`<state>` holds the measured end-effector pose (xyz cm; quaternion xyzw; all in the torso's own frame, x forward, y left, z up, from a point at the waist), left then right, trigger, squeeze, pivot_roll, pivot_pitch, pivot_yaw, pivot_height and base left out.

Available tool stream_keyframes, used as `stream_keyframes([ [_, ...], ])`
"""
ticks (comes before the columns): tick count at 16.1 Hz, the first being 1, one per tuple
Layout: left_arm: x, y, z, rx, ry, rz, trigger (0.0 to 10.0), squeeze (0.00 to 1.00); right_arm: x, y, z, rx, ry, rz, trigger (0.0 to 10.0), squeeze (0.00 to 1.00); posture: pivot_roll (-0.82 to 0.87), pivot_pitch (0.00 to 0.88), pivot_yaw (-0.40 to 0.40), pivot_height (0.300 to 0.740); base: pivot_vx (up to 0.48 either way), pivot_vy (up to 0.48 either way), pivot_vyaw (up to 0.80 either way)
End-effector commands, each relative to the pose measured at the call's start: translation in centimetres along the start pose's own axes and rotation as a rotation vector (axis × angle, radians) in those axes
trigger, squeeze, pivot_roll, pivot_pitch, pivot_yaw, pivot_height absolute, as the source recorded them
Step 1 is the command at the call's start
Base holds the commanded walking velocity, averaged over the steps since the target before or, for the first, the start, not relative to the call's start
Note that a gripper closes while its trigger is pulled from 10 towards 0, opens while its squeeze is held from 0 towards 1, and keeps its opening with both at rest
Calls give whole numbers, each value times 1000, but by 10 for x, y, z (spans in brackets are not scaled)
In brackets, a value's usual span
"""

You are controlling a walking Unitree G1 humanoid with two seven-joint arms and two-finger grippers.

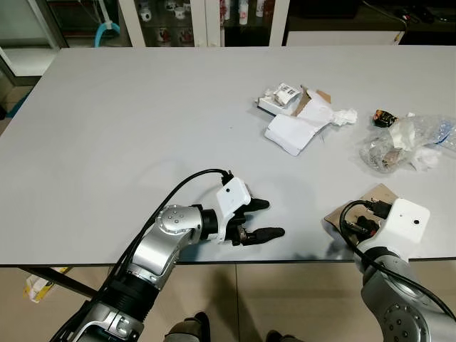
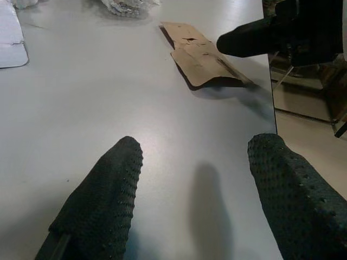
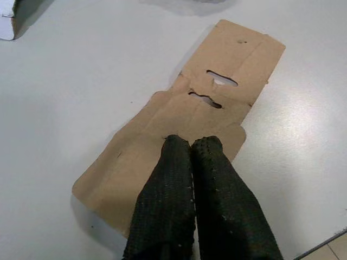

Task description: Picking trash to rubbish bin

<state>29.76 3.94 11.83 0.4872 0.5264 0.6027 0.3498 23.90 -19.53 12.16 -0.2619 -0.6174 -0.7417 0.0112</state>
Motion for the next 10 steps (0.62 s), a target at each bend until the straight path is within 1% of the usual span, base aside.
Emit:
stream_keyframes([
  [1, -1, 0, -1, -10, -17, 14, 10000, 0, 2, 5, -2, -7, -19, -25, 0, 0, 162, 155, 27, 740, 0, 0, 0],
  [4, -2, 0, 0, -13, -15, 14, 10000, 0, -2, 15, -9, 28, -52, -70, 0, 0, 164, 150, 29, 740, 0, 0, 0],
  [5, -2, 0, 0, -14, -15, 14, 10000, 0, -4, 19, -12, 60, -65, -87, 0, 0, 165, 148, 30, 740, 0, 0, 0],
  [6, -2, 0, 0, -14, -15, 14, 10000, 0, -5, 20, -14, 72, -76, -88, 8275, 914, 165, 148, 30, 740, 0, 0, 0],
  [7, 0, 1, 0, -9, -21, 12, 10000, 0, -8, 24, -21, 72, -97, -91, 10000, 1000, 165, 148, 30, 740, 0, 0, 0],
  [9, 3, 2, -2, 11, -42, 8, 10000, 0, -12, 30, -29, 81, -119, -108, 10000, 1000, 174, 157, 32, 740, 0, 0, 0],
  [10, 4, 3, -2, 16, -46, 5, 10000, 0, -13, 31, -30, 81, -120, -108, 10000, 1000, 174, 157, 32, 740, 0, 0, 0],
])
Point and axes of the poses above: a point about 5 cm out from each wrist's last joint towards the gripper, its own x axis pointing back from the gripper into the wrist, its own y axis along the axis of the wrist's last joint, z = x × y, the point moved 2 cm from there along -x, pointing out of the wrist towards the gripper, and after that the axes turned 4 degrees about x, right-handed, at the moved point
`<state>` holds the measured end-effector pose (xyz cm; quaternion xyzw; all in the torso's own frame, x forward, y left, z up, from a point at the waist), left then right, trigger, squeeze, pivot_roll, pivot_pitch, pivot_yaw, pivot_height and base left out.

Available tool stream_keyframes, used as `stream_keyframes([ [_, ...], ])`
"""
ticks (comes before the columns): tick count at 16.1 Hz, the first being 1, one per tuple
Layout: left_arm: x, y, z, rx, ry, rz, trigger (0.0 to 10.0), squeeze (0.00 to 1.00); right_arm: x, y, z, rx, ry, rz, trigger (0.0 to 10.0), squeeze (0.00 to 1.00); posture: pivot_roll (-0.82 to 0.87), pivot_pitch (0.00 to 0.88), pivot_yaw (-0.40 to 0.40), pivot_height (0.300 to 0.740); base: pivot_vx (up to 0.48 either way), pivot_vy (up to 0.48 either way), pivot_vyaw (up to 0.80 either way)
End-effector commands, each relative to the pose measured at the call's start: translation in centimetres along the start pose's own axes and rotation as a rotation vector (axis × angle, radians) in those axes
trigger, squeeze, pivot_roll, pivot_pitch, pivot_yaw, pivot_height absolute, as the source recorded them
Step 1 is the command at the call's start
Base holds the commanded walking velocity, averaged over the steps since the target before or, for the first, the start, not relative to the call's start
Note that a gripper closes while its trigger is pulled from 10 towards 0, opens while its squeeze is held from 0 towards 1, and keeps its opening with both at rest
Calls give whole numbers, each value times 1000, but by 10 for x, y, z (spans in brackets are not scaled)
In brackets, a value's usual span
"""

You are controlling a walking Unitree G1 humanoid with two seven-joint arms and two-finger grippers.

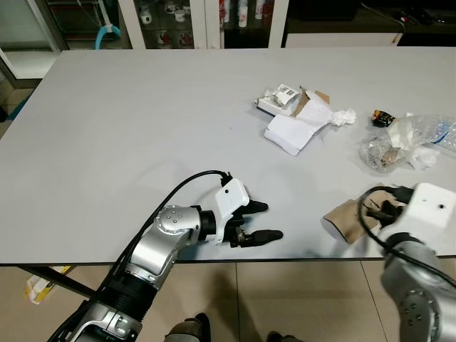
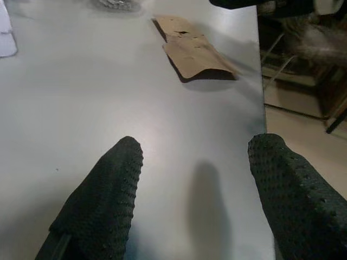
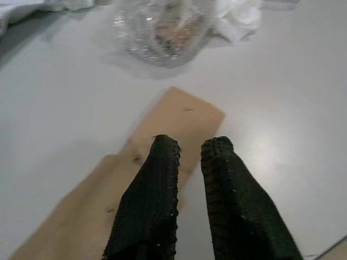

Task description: Picking trash to rubbish bin

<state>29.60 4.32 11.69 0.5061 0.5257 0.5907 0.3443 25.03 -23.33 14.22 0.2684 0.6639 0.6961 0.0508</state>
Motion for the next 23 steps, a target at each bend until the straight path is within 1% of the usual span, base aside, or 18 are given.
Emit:
stream_keyframes([
  [1, 2, 7, -2, -4, -28, -16, 10000, 0, -4, 0, -10, 7, -32, 0, 10000, 1000, 182, 162, 35, 740, 0, 0, 0],
  [3, 3, 7, -2, -7, -35, -11, 10000, 0, -9, 0, -20, 19, -50, 12, 10000, 1000, 183, 163, 38, 740, 0, 0, 0],
  [5, 3, 7, -4, -8, -43, -5, 10000, 0, -16, -3, -25, 22, -50, 25, 10000, 1000, 182, 163, 41, 740, 0, 0, 0],
  [8, 3, 5, -6, -5, -53, 3, 10000, 0, -24, -4, -30, 27, -18, 41, 10000, 1000, 181, 166, 43, 740, 0, 0, 0],
  [9, 4, 5, -7, -3, -56, 5, 10000, 0, -31, -5, -33, 44, 8, 47, 10000, 1000, 182, 170, 44, 740, 0, 0, 0],
  [10, 4, 5, -8, -2, -57, 7, 10000, 0, -34, -5, -34, 41, 29, 49, 10000, 1000, 183, 174, 43, 740, 0, 0, 0],
  [14, 5, 3, -9, 3, -59, 13, 10000, 0, -43, -3, -36, 44, 64, 47, 10000, 1000, 184, 177, 43, 740, 0, 0, 0],
  [18, 5, 2, -10, 5, -58, 18, 10000, 0, -44, 3, -28, 32, 112, 11, 10000, 1000, 192, 176, 41, 740, 0, 0, 0],
  [20, 5, 3, -10, 3, -61, 19, 10000, 0, -39, 9, -10, 39, 189, -12, 10000, 1000, 191, 173, 40, 740, 0, 0, 0],
  [22, 4, 2, -10, 3, -61, 21, 10000, 0, -34, 8, -1, 51, 221, -10, 10000, 1000, 192, 173, 39, 740, 0, 0, 0],
  [23, 5, 2, -11, 4, -62, 21, 10000, 0, -27, 4, 6, 54, 253, 3, 10000, 1000, 192, 173, 39, 740, 0, 0, 0],
])
Point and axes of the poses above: a point about 5 cm out from each wrist's last joint towards the gripper, its own x axis pointing back from the gripper into the wrist, its own y axis along the axis of the wrist's last joint, z = x × y, the point moved 2 cm from there along -x, pointing out of the wrist towards the gripper, and after that the axes turned 4 degrees about x, right-handed, at the moved point
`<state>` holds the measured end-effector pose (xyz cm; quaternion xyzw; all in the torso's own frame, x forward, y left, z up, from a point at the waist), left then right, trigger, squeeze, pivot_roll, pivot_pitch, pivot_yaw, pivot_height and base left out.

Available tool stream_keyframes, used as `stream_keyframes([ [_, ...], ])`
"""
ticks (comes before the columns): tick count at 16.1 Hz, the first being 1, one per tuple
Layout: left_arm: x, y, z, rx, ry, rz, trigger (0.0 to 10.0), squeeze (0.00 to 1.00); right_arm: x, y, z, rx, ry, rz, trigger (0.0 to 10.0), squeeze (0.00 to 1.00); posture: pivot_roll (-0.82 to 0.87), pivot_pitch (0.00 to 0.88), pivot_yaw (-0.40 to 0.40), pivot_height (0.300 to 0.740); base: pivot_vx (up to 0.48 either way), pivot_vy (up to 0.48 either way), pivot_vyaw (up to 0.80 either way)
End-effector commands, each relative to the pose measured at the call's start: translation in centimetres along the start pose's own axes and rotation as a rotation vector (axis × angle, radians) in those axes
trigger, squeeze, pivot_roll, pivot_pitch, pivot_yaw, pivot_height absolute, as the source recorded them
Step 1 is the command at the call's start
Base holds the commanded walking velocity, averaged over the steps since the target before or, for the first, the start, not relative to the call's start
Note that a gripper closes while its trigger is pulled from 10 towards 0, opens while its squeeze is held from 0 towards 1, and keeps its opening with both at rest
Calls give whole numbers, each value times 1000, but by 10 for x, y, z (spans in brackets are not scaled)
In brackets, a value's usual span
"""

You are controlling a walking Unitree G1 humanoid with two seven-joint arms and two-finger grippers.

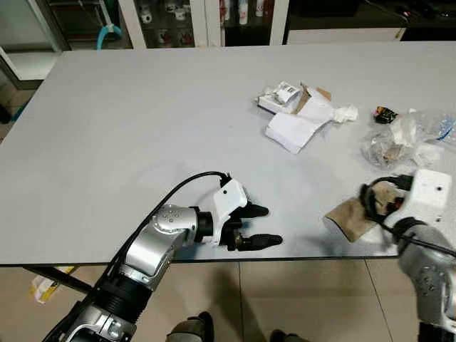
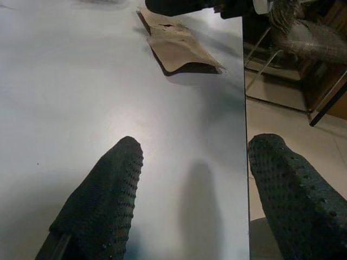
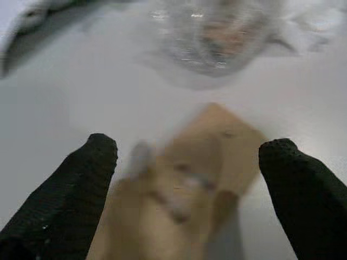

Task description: Picking trash to rubbish bin

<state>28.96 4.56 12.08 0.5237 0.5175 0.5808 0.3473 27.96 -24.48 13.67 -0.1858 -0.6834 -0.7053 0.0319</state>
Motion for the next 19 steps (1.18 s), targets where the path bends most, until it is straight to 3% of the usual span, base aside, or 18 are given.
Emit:
stream_keyframes([
  [1, 0, -1, -5, -6, -22, 6, 10000, 0, 6, -2, 9, 10, 43, 12, 10000, 1000, 189, 173, 37, 740, 0, 0, 0],
  [3, 0, -1, -5, -4, -23, 6, 10000, 0, 16, -5, 19, 76, 102, 17, 10000, 1000, 189, 173, 37, 740, 0, 0, 0],
  [7, -2, -1, -6, -6, -33, 7, 10000, 0, 32, -4, 24, 198, 102, 9, 10000, 1000, 182, 172, 36, 740, 0, 0, 0],
  [13, -7, -1, -6, -11, -48, 8, 10000, 0, 47, 0, 27, 243, 100, -22, 10000, 1000, 152, 157, 48, 740, 0, 0, 0],
  [19, -13, 1, -5, -19, -70, 9, 10000, 0, 66, -10, 45, 317, 161, 11, 10000, 1000, 127, 141, 51, 740, 0, 0, 0],
])
Point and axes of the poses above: a point about 5 cm out from each wrist's last joint towards the gripper, its own x axis pointing back from the gripper into the wrist, its own y axis along the axis of the wrist's last joint, z = x × y, the point moved 2 cm from there along -x, pointing out of the wrist towards the gripper, and after that the axes turned 4 degrees about x, right-handed, at the moved point
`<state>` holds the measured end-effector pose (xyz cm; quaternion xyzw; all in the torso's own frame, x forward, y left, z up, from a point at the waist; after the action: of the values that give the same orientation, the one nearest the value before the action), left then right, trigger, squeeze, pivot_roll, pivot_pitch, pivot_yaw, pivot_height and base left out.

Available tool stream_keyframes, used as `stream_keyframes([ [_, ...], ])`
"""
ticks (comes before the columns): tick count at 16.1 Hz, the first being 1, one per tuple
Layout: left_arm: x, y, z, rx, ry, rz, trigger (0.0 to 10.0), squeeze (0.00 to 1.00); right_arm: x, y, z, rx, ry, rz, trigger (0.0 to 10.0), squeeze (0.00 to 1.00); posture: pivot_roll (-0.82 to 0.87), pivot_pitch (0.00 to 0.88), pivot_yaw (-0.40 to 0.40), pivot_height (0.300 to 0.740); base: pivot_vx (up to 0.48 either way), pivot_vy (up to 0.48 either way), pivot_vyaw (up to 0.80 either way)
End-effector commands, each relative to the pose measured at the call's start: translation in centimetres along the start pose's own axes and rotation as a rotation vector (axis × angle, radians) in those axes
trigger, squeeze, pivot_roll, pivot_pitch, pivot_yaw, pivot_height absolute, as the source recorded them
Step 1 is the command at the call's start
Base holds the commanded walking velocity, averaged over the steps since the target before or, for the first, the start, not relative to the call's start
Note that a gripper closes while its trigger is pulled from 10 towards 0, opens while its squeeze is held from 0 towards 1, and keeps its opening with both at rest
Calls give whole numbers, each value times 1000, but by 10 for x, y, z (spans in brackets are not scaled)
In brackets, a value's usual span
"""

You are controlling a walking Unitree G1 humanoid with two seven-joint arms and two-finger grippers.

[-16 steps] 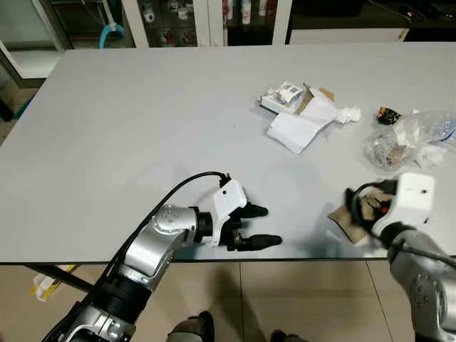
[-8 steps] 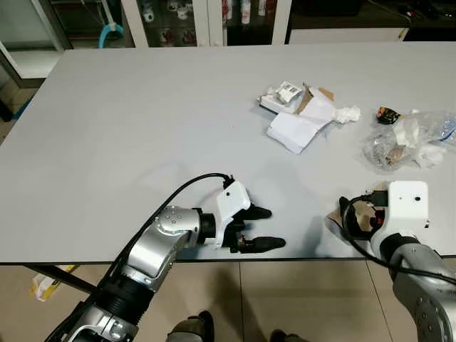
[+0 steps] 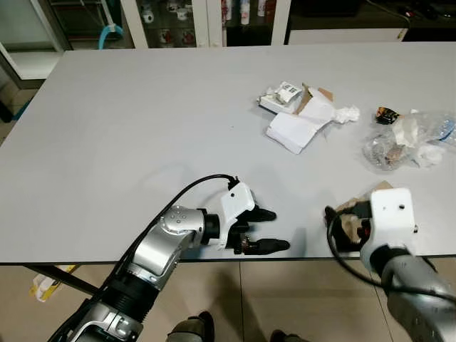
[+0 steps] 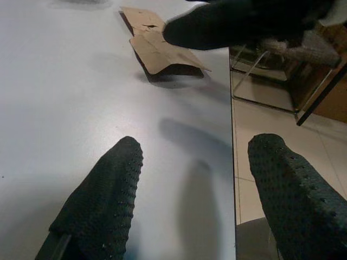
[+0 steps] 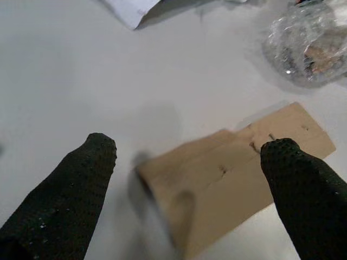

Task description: Picking trash to rubbish bin

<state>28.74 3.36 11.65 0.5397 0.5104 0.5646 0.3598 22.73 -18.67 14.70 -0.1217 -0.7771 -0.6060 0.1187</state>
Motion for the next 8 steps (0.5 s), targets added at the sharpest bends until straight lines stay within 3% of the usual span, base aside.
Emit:
stream_keyframes([
  [1, -2, 3, 0, -27, -20, 12, 10000, 0, 6, -4, 5, 19, 13, 26, 10000, 1000, 123, 138, 51, 740, 0, 0, 0],
  [3, -3, 3, 0, -28, -21, 12, 10000, 0, 7, -6, 7, 25, 17, 36, 10000, 1000, 119, 137, 52, 740, 0, 0, 0],
  [8, -8, 3, 1, -32, -38, 5, 10000, 0, 9, -34, 14, 120, 31, 151, 10000, 1000, 105, 129, 51, 740, 0, 0, 0],
])
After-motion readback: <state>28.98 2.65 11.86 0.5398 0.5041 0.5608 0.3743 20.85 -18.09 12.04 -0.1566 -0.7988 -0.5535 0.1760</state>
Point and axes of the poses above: a point about 5 cm out from each wrist's last joint towards the gripper, its own x axis pointing back from the gripper into the wrist, its own y axis along the axis of the wrist's last joint, z = x × y, the point moved 2 cm from there along -x, pointing out of the wrist towards the gripper, and after that the axes turned 4 degrees about x, right-handed, at the moved point
